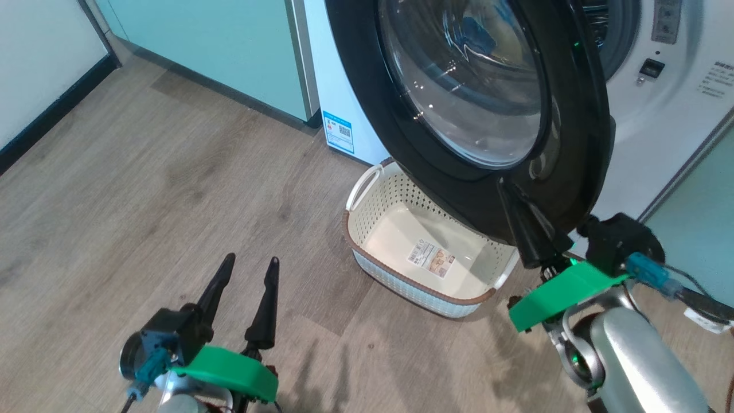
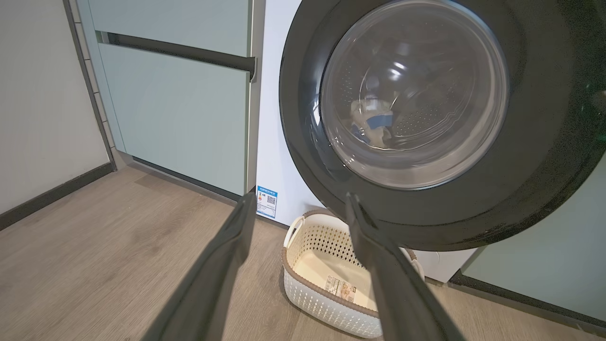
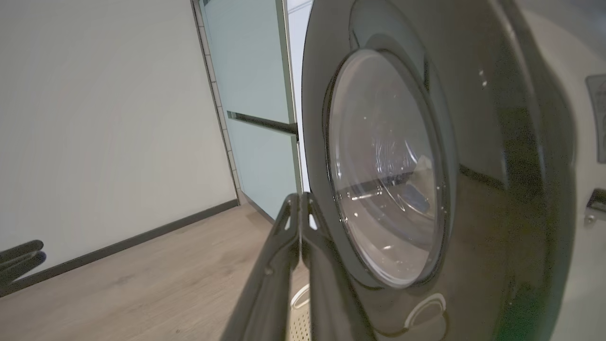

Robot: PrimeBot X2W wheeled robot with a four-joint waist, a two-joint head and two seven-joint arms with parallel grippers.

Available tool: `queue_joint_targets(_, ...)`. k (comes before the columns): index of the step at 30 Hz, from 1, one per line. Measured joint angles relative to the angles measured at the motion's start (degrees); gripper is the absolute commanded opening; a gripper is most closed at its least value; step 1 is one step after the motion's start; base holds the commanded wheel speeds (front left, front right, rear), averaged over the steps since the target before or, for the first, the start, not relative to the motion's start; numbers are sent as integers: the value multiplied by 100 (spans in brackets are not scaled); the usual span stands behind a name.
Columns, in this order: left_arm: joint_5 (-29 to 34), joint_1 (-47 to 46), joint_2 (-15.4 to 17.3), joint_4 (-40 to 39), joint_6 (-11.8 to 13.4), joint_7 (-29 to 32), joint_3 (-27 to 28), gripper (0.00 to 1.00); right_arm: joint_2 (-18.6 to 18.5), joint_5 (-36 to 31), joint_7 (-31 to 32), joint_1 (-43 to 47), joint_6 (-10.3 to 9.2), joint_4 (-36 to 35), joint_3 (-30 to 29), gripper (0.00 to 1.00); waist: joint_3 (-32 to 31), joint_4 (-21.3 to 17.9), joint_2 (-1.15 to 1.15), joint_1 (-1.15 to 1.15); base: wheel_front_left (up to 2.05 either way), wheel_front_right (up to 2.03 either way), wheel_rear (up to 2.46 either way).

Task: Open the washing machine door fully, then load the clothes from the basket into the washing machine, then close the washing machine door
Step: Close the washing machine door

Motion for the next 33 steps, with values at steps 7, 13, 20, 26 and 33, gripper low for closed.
queue_joint_targets(7,0,-16,-4,2,0,-4,-3,100,-1,38,-23,-53,0,569,-59,0,54,-22,0,0,0,0,0)
queue_joint_targets(13,0,-122,-11,11,-1,-5,-5,100,-45,36,-111,-296,0,889,-301,0,81,-25,0,0,0,0,0)
queue_joint_targets(20,26,-140,-35,42,-9,-31,-8,100,-70,27,-201,-448,0,1296,-619,0,105,-10,0,0,0,0,0)
queue_joint_targets(26,51,-141,-57,42,-15,-31,-3,100,-71,-13,-264,-477,0,1494,-817,0,111,-18,0,0,0,0,0)
queue_joint_targets(33,86,-150,-93,38,-59,-32,10,100,-70,-31,-328,-603,0,1599,-978,0,161,-28,0,0,0,0,0)
